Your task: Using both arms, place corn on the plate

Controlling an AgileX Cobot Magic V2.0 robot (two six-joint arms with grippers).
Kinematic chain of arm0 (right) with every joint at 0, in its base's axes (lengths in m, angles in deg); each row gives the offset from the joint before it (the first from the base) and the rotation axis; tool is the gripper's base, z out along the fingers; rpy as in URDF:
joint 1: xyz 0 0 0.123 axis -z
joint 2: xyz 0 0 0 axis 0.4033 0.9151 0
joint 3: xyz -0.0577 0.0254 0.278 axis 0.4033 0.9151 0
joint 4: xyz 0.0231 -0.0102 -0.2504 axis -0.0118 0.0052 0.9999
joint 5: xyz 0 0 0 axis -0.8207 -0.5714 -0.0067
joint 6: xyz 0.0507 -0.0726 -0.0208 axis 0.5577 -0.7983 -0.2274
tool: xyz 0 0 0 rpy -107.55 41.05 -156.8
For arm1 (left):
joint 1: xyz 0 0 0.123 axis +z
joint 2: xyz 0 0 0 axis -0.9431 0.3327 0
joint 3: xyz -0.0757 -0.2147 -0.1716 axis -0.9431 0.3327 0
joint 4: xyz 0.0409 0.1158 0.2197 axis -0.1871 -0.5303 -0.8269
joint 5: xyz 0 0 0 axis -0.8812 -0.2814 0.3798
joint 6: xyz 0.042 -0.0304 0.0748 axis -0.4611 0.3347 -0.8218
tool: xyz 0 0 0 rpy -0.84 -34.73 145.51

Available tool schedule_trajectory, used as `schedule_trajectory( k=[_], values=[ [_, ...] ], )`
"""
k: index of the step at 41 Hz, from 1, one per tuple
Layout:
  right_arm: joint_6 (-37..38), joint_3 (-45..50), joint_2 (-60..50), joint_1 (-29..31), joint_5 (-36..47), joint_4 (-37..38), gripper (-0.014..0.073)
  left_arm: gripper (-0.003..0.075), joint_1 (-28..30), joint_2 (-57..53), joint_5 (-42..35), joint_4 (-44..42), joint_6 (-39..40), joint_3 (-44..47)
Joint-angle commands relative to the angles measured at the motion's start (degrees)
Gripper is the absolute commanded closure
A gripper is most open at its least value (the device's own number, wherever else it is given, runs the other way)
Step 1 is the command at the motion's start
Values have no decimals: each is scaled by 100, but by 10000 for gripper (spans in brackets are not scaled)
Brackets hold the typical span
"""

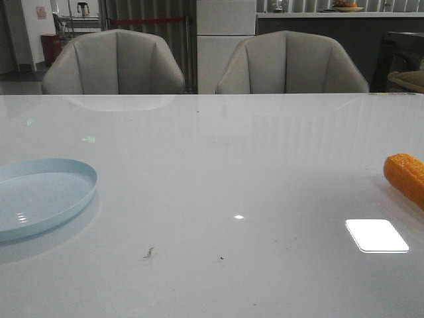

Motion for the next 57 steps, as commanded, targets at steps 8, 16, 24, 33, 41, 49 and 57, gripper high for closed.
schedule_trajectory(
  k=[8,16,24,33,41,49,57],
  values=[
    [7,-213,1113,-7,445,-16,537,631,-7,1143,-394,-2,50,-203],
    [7,-213,1424,-7,51,-190,533,621,-7,1504,-457,105,50,-203],
    [7,-207,1504,-7,-240,-304,260,538,-7,1551,-411,298,50,-203],
    [7,-207,1504,-7,-100,-308,-17,358,-7,1551,-602,726,50,-203],
    [7,-207,1504,-7,-114,-308,-13,297,-7,1551,-638,740,50,-203],
    [7,-207,1504,-7,-181,-308,-13,297,4,1624,128,1024,50,-350],
    [7,-207,1504,-7,-194,-329,-13,296,12,2558,1960,1076,50,-1315]
  ],
)
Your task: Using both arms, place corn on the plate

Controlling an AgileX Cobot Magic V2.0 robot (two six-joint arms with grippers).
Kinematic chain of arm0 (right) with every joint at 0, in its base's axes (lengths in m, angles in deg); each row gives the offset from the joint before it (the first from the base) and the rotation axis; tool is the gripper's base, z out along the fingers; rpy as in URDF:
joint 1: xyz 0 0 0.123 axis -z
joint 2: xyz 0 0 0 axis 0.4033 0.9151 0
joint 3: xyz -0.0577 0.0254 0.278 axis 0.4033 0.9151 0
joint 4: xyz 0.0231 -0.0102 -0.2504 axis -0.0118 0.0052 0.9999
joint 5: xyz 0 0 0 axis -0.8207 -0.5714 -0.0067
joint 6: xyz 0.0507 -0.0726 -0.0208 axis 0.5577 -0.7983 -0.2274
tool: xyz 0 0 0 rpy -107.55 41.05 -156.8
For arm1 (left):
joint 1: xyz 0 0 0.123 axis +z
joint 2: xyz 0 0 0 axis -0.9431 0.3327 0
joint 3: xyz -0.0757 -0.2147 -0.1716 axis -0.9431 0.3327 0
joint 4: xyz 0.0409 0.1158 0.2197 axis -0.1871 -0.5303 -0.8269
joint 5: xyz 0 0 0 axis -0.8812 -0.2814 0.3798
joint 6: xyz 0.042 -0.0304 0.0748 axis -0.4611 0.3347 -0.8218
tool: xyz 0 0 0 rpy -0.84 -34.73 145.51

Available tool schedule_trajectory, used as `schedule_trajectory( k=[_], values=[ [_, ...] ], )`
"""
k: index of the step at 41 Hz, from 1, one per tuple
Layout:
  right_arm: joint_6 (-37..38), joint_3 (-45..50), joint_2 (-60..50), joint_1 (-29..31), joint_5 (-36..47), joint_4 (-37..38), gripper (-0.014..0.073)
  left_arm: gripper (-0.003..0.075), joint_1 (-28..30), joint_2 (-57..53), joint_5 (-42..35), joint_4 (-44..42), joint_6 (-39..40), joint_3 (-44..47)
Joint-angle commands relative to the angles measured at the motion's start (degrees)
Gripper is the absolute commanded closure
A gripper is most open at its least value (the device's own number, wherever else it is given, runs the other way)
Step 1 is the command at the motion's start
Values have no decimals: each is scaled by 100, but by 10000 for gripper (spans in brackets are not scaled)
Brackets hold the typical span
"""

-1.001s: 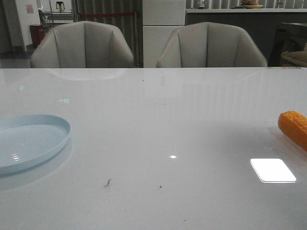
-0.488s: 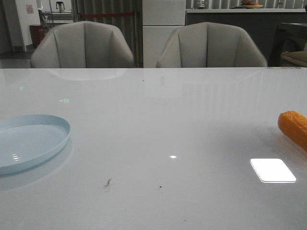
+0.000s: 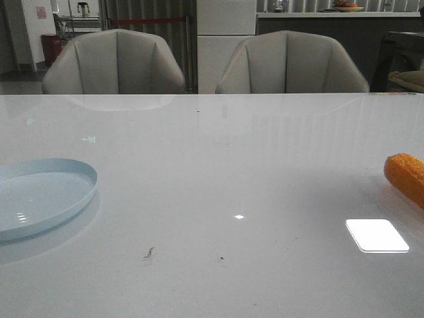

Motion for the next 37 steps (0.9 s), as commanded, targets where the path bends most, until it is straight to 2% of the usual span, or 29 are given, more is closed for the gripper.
schedule_trajectory(
  k=[1,11,17,26,37],
  values=[
    [-9,-207,-57,-4,398,-39,-13,296,28,487,443,82,50,-718],
    [-9,-207,-57,-4,289,-57,-13,297,531,2125,2042,82,50,-2101],
    [-9,-207,-57,-4,192,-62,-13,297,781,3034,2694,96,50,-2726],
    [-9,-207,-57,-4,156,-62,-13,297,792,4094,3276,103,50,-3327],
    [-9,-207,-57,-4,140,-62,-13,297,792,4638,3539,118,36,-3463]
  ],
)
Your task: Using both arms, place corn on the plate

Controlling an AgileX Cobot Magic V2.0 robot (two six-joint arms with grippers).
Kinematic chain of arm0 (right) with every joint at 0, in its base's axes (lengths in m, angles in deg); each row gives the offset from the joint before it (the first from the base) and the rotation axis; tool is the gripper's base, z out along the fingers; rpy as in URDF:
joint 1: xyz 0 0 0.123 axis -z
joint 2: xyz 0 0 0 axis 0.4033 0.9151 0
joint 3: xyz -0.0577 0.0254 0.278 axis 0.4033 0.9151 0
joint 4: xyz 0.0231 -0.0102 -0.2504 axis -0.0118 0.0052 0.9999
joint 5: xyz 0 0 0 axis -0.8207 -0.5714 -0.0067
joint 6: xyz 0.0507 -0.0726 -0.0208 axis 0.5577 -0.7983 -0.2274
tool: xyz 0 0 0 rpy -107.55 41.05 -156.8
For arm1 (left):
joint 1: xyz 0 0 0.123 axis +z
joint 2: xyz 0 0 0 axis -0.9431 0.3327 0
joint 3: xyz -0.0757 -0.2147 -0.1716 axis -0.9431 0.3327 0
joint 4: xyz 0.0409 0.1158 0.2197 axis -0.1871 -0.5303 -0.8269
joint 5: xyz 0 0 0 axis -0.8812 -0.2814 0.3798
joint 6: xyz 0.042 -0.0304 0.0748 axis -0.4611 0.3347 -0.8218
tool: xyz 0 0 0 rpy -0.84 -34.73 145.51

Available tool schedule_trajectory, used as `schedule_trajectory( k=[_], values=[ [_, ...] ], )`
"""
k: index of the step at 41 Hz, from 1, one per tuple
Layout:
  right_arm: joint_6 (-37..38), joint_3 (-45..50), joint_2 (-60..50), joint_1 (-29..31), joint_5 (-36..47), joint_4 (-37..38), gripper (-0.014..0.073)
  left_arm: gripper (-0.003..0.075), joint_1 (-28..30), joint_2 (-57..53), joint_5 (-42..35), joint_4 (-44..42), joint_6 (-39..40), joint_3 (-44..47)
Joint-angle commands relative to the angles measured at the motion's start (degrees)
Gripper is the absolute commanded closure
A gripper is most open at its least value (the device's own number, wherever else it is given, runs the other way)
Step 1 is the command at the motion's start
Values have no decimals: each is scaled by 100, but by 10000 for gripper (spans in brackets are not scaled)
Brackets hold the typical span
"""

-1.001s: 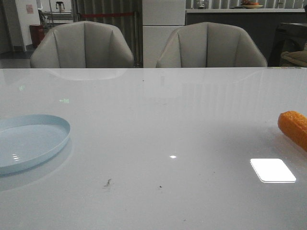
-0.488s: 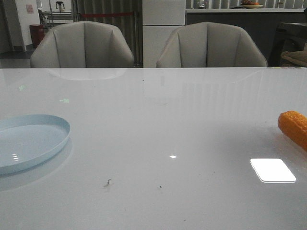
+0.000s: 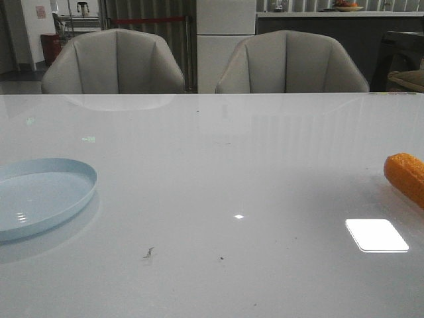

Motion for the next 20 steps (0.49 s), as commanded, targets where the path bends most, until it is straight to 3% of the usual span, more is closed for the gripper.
schedule_trajectory(
  k=[1,20],
  values=[
    [-9,-207,-57,-4,381,-30,-13,297,-6,-177,13,81,36,-189],
    [-9,-207,-57,-4,387,-30,-13,297,-6,52,-27,81,36,-189]
  ],
)
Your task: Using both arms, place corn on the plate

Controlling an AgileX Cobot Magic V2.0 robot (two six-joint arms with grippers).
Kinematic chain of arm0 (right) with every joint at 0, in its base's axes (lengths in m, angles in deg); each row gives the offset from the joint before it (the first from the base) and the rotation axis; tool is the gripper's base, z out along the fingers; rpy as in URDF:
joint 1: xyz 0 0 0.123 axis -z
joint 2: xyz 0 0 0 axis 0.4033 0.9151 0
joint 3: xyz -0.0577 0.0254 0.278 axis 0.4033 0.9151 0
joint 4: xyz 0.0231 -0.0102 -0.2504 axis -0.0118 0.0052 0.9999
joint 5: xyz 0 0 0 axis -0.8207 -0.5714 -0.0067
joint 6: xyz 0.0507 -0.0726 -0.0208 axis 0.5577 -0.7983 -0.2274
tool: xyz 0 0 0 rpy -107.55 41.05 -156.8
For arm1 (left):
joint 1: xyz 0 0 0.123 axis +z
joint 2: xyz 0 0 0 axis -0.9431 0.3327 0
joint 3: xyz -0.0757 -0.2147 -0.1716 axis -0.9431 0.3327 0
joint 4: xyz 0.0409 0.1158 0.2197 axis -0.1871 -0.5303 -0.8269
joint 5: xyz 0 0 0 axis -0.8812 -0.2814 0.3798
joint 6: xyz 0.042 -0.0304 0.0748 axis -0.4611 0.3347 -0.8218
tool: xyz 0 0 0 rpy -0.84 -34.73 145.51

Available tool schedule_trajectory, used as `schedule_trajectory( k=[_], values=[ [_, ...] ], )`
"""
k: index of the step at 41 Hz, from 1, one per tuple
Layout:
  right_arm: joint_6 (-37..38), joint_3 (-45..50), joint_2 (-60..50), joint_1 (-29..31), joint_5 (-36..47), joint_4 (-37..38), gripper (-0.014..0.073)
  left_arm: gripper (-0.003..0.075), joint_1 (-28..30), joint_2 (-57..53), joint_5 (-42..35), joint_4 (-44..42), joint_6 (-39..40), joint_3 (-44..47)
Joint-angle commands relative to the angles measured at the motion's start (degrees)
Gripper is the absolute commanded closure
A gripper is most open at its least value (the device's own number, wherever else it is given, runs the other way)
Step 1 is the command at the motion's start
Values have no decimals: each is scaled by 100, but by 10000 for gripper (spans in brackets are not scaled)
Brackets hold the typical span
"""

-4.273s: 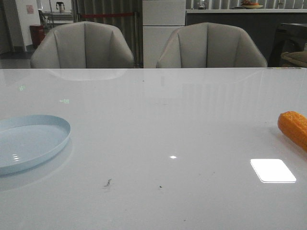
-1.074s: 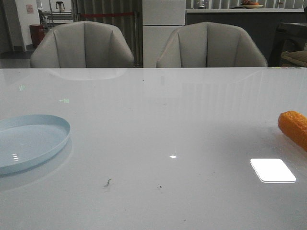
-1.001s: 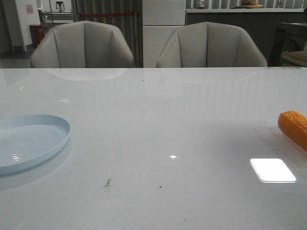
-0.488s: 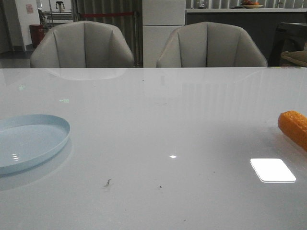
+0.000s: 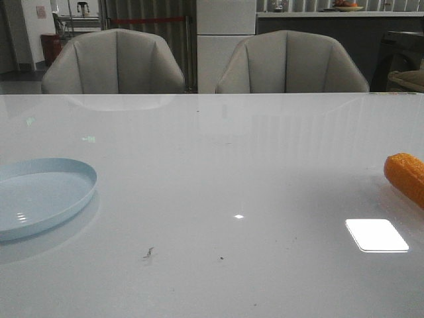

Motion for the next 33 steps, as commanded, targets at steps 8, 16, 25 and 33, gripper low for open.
schedule_trajectory(
  k=[8,16,25,33],
  values=[
    [-20,-207,-57,-4,387,-30,-13,320,-6,-268,-59,81,36,-167],
    [-20,-207,-57,-4,387,-30,-13,429,-6,-268,-83,81,36,-167],
    [-20,-207,-57,-4,387,-30,-13,549,-6,-268,-118,81,36,-167],
    [-20,-207,-57,-4,387,-30,-13,612,-6,-268,-131,81,36,-167]
  ],
)
